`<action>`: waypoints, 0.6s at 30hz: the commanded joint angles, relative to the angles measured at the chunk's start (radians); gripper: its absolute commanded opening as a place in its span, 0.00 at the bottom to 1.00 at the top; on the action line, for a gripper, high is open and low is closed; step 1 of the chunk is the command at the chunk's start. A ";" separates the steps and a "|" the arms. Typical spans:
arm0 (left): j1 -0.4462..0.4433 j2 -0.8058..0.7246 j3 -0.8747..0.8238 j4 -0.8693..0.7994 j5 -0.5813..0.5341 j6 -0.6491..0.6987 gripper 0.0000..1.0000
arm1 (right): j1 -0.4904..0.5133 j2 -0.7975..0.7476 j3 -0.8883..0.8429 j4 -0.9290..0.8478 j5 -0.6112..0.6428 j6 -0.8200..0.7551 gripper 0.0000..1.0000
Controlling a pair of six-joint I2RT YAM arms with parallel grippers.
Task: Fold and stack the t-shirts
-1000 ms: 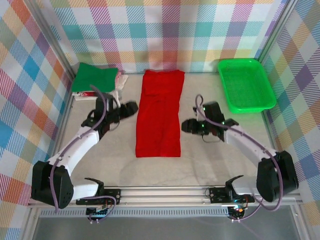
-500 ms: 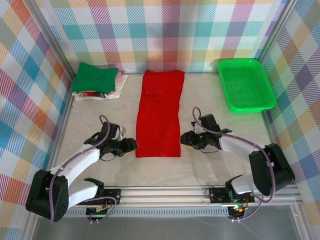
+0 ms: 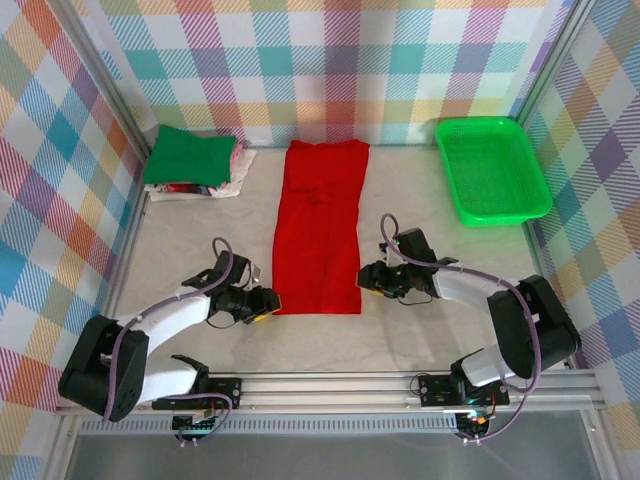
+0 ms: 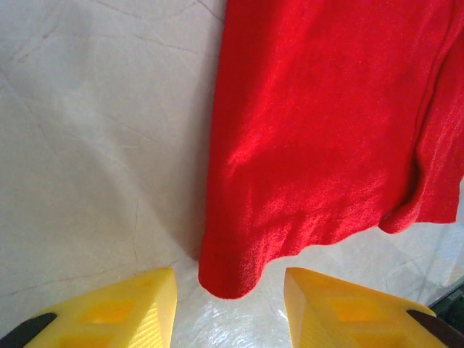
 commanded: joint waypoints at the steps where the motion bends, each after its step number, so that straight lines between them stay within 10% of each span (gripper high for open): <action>1: -0.022 0.031 0.029 0.052 0.004 -0.014 0.43 | 0.008 0.025 -0.003 0.022 -0.014 -0.019 0.46; 18: -0.058 0.092 0.065 0.026 -0.060 -0.010 0.26 | 0.014 0.028 -0.047 0.056 -0.057 -0.005 0.45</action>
